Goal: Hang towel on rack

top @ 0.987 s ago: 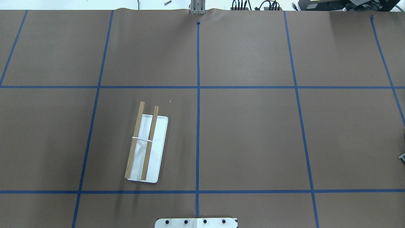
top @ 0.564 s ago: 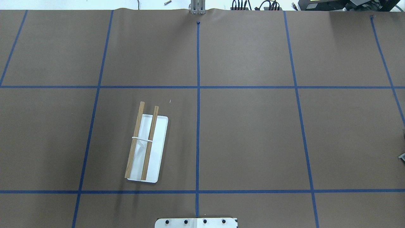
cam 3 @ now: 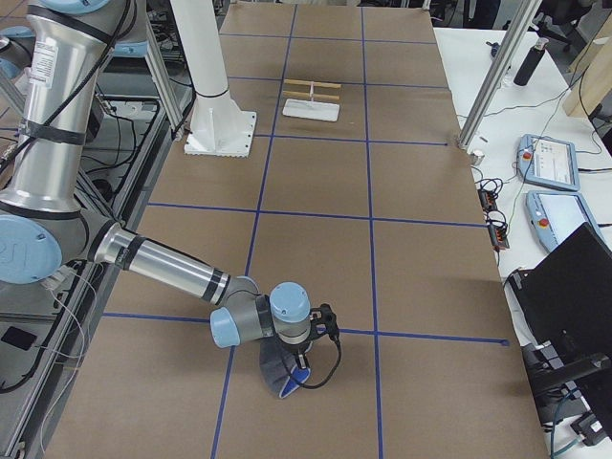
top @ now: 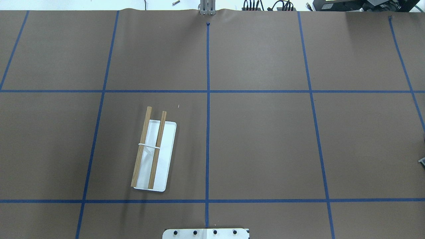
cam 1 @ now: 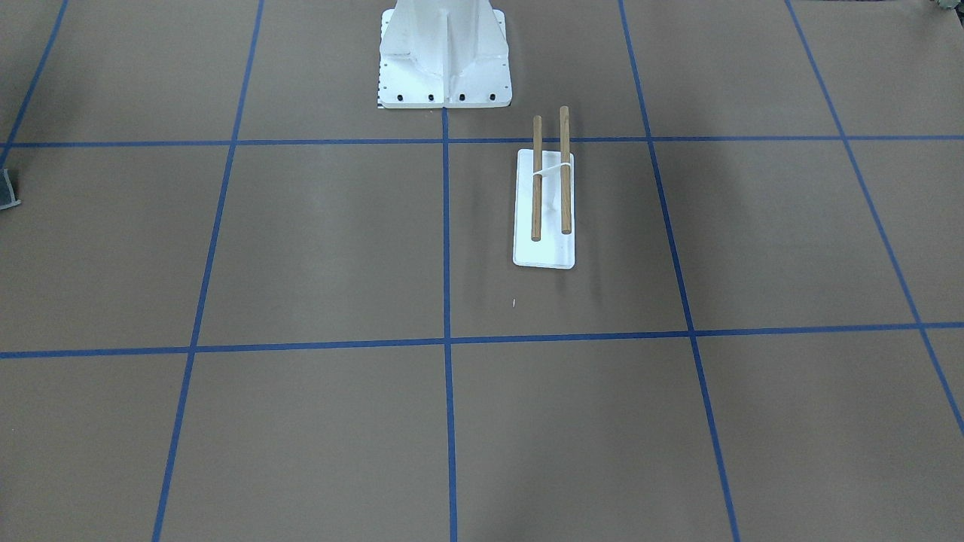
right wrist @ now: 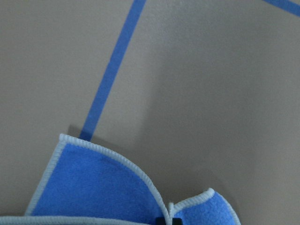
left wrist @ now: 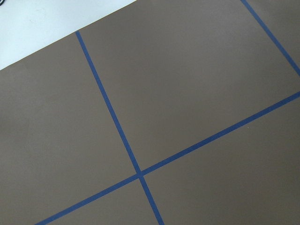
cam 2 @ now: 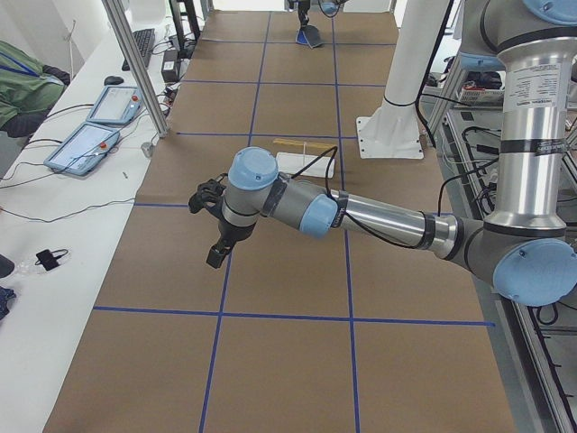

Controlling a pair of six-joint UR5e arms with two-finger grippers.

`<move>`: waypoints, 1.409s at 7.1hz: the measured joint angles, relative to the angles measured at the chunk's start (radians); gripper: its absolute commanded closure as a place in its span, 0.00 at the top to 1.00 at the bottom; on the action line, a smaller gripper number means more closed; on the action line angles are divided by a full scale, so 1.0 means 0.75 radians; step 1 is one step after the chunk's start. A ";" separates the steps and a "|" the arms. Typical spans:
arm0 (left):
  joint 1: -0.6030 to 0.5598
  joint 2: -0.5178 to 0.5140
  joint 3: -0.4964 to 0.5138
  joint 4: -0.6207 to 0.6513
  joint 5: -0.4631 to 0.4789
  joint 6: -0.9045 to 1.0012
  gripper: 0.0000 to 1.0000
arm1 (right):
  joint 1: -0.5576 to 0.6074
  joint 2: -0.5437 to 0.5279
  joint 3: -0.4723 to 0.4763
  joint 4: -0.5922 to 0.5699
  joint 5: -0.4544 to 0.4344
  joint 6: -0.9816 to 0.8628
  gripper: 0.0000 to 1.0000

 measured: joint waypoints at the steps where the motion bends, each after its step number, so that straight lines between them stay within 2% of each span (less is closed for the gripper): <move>1: 0.000 -0.001 0.004 0.000 0.000 -0.003 0.99 | 0.002 0.004 0.037 -0.008 0.026 0.001 0.00; 3: 0.000 -0.001 0.007 0.002 0.000 -0.024 0.99 | 0.064 0.081 0.116 -0.117 0.107 0.005 0.00; 5: 0.000 -0.001 0.006 0.001 -0.002 -0.037 0.99 | 0.106 0.217 0.192 -0.238 0.128 0.013 0.00; 7: 0.000 0.000 -0.006 -0.003 -0.003 -0.040 0.99 | 0.109 0.410 0.214 -0.267 0.152 0.017 0.00; 10: 0.019 -0.051 -0.027 -0.055 -0.028 -0.078 0.98 | 0.030 0.653 0.280 -0.269 0.274 0.021 0.00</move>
